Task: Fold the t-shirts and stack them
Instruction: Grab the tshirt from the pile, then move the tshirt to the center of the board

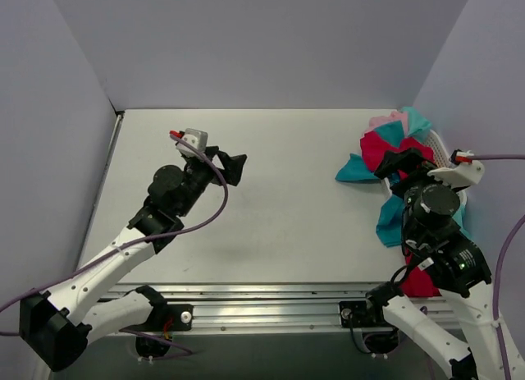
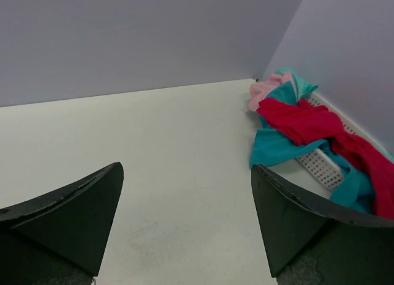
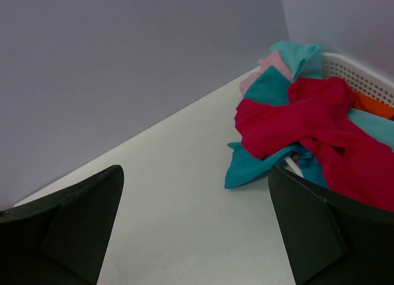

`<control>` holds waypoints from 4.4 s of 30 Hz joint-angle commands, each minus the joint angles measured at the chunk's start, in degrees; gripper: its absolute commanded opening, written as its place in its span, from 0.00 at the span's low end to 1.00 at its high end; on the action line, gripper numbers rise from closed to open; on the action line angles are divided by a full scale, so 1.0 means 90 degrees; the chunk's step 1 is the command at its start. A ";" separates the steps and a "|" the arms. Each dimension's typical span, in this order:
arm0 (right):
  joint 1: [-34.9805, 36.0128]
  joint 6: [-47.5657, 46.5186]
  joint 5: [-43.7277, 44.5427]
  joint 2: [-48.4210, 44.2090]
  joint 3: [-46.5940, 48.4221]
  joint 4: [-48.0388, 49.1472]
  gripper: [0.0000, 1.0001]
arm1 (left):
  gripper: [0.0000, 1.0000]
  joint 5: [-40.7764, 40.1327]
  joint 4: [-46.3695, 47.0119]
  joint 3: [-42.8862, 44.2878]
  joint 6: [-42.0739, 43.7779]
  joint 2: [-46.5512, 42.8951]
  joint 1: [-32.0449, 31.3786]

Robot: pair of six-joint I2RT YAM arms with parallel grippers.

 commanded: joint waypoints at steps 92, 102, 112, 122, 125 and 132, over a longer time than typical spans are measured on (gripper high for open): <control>-0.3833 0.1494 -0.1956 0.5547 -0.0693 0.2824 0.94 | 0.94 0.1351 0.1809 -0.0353 -0.0624 0.2552 -0.0930; -0.4107 0.1377 -0.2112 0.6123 -0.0341 0.3058 0.13 | 0.94 0.1351 0.1829 -0.0295 -0.0624 0.2747 -0.0930; -0.3688 0.1289 -0.1879 0.5500 -0.0331 0.2806 0.00 | 0.94 0.1370 0.1790 -0.0255 -0.0663 0.2767 -0.0930; -0.2597 0.1182 -0.1683 0.3889 0.0244 0.2004 0.03 | 0.94 0.1409 0.1634 -0.0207 -0.0761 0.2426 -0.0969; -0.2194 0.1240 -0.1760 0.3849 0.0479 0.1848 0.01 | 0.94 0.1254 0.1477 -0.0226 -0.0722 0.2173 -0.0979; 0.0993 0.1407 -0.1781 0.4676 0.1044 0.2754 0.00 | 0.94 -0.0508 0.0269 -0.0412 -0.0907 0.0875 -0.0950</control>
